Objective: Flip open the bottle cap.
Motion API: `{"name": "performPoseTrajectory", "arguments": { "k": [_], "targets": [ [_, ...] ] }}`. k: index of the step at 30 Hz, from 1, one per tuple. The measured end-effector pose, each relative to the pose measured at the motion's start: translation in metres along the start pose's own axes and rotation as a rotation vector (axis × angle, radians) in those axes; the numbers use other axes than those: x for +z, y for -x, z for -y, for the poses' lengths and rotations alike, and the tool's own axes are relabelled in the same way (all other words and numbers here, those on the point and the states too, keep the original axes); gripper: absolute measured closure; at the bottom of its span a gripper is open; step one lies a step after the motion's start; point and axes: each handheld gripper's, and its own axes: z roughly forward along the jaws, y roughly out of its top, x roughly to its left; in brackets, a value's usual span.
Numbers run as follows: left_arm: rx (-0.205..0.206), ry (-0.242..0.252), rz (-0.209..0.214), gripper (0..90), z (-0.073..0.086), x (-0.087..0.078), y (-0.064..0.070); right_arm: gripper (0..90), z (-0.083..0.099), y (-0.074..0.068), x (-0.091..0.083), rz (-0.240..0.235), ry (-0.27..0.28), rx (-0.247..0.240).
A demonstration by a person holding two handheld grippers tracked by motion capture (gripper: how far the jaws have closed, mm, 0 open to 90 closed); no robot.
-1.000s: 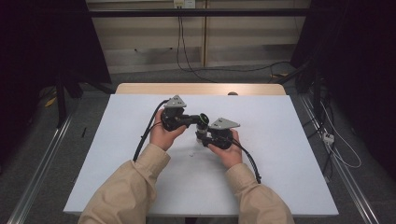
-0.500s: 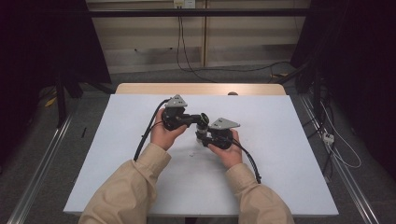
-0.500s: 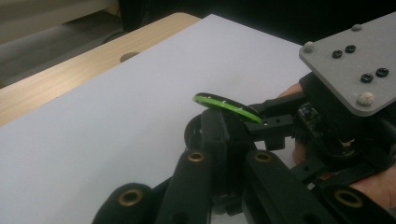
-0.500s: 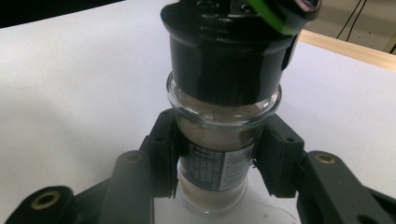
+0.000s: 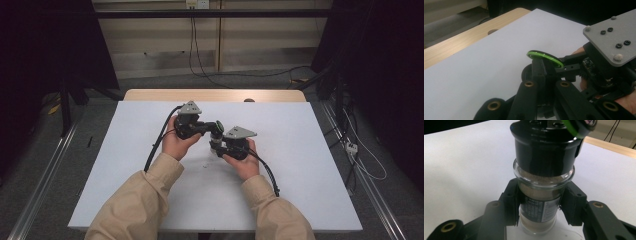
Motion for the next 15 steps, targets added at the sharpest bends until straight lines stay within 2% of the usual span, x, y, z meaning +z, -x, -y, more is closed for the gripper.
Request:
{"name": "performPoseTrajectory", "arguments": {
  "k": [15],
  "targets": [
    [0.002,0.002,0.007,90.0,-0.0022,0.001,0.0016,54.3,0.0001,0.0,0.0001,-0.001,0.001,-0.002]
  ]
}}
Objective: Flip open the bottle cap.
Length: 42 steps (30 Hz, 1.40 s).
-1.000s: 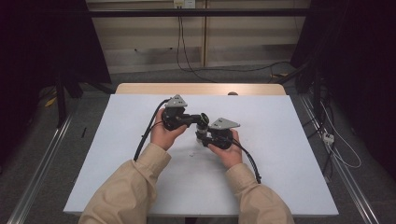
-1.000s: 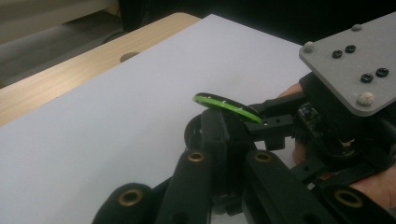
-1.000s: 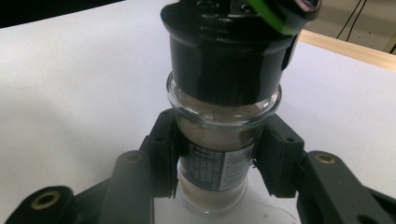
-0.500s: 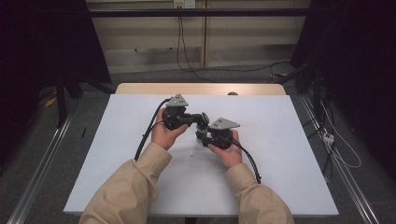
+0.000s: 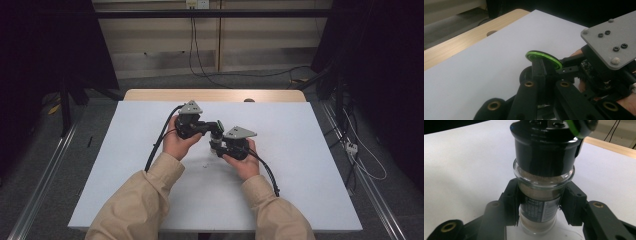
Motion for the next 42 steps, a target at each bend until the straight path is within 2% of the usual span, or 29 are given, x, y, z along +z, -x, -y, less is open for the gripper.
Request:
{"name": "performPoseTrajectory", "arguments": {
  "k": [42],
  "targets": [
    [0.006,0.015,0.015,90.0,-0.0064,0.0042,0.0031,54.3,-0.0001,-0.0003,0.0,0.001,-0.001,-0.003]
  ]
}}
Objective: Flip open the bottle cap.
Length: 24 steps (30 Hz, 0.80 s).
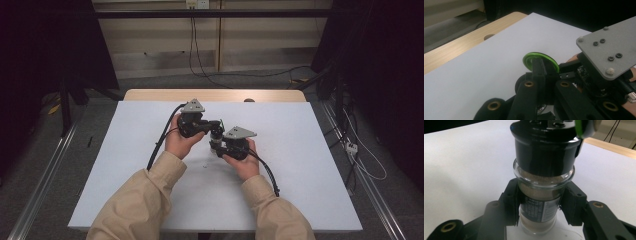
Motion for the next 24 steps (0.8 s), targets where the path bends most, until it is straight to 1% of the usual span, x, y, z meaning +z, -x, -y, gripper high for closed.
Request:
{"name": "performPoseTrajectory", "arguments": {
  "k": [19,21,24],
  "targets": [
    [0.013,-0.002,0.013,90.0,-0.002,0.008,0.002,54.3,0.0,0.0,0.0,-0.001,-0.001,-0.003],
    [0.008,-0.005,0.02,90.0,-0.003,0.009,0.002,54.3,0.0,0.0,0.0,-0.001,0.0,-0.003],
    [0.014,-0.006,0.018,90.0,-0.003,0.011,0.002,54.3,0.0,0.0,0.0,-0.001,0.0,-0.003]
  ]
}}
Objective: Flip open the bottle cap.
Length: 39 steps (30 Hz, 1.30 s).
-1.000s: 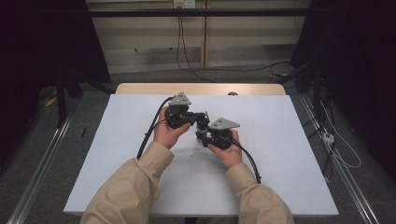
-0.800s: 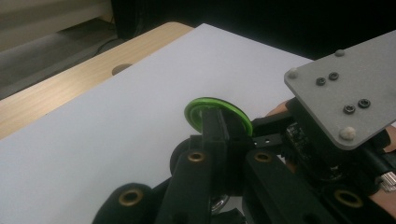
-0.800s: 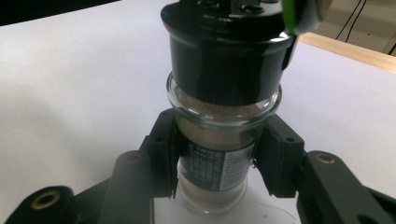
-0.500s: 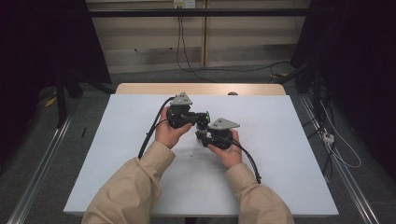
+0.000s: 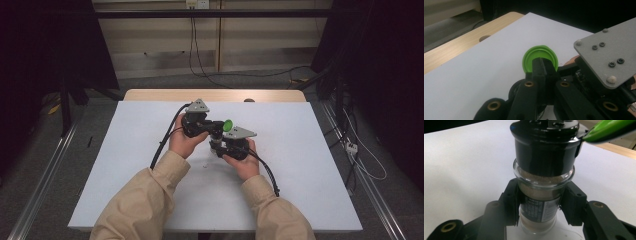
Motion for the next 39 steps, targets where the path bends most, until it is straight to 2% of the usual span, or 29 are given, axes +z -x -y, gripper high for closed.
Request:
{"name": "performPoseTrajectory", "arguments": {
  "k": [7,16,23,31,36,39],
  "targets": [
    [-0.008,-0.001,0.0,90.0,0.001,0.0,-0.001,54.2,0.0,0.0,0.0,-0.001,0.001,0.005],
    [-0.022,0.021,-0.016,89.1,0.003,-0.006,-0.002,53.6,0.0,0.001,-0.001,-0.001,0.002,0.014],
    [-0.024,0.024,-0.036,78.7,0.006,-0.012,-0.003,40.0,-0.001,0.003,-0.004,0.016,0.011,0.039],
    [-0.05,0.027,-0.043,64.4,0.01,-0.018,-0.002,26.5,-0.003,0.001,-0.009,0.004,0.003,0.046],
    [-0.052,0.001,-0.05,49.9,0.014,-0.025,0.001,22.6,-0.007,-0.001,-0.015,-0.012,0.008,0.058],
    [-0.064,0.008,-0.052,41.2,0.018,-0.03,0.001,19.8,-0.009,-0.002,-0.019,-0.027,0.005,0.06]
  ]
}}
